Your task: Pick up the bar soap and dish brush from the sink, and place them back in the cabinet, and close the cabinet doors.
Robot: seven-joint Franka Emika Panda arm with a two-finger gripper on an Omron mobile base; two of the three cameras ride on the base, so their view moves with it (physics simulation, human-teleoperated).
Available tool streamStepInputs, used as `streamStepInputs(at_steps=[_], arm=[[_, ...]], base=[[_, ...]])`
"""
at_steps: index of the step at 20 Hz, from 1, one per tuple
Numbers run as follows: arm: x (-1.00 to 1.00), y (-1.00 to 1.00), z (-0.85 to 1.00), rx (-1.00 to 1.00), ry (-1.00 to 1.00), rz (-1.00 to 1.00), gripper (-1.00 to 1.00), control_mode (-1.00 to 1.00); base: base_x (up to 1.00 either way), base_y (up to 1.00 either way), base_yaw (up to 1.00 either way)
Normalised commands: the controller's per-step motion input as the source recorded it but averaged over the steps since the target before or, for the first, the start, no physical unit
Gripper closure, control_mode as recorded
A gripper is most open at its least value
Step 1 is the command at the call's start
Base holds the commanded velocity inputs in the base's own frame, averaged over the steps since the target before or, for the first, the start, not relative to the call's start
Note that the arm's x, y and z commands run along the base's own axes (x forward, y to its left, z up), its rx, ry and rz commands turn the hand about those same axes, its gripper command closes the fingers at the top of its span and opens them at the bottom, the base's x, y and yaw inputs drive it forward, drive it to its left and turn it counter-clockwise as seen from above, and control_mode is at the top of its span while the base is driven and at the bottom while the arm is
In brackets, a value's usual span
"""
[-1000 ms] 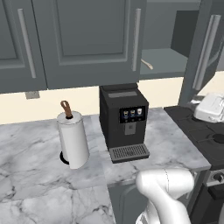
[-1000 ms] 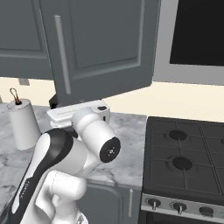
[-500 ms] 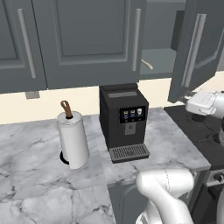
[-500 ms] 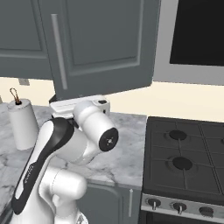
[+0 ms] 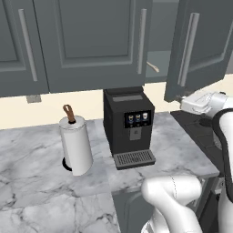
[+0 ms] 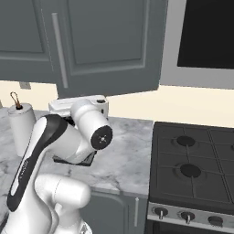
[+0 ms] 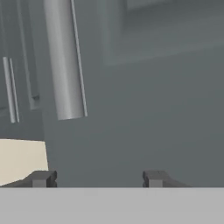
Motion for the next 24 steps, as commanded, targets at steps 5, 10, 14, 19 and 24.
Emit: streamStepInputs(at_steps=[5, 10, 14, 19, 24], arm=[[0.29, 0.24, 0.0, 0.0, 0.0, -0.14, -1.0, -1.0], [0.27, 0.19, 0.0, 0.0, 0.0, -0.14, -1.0, -1.0], [0.28, 0.11, 0.0, 0.0, 0.0, -0.1, -1.0, -1.0], [0.34, 0.04, 0.0, 0.0, 0.0, -0.06, -1.0, -1.0], [0.35, 0.08, 0.0, 0.0, 0.0, -0.06, -1.0, -1.0]], base=[[0.0, 0.0, 0.0], [0.0, 0.0, 0.0], [0.0, 0.0, 0.0], [0.0, 0.0, 0.0], [0.0, 0.0, 0.0]])
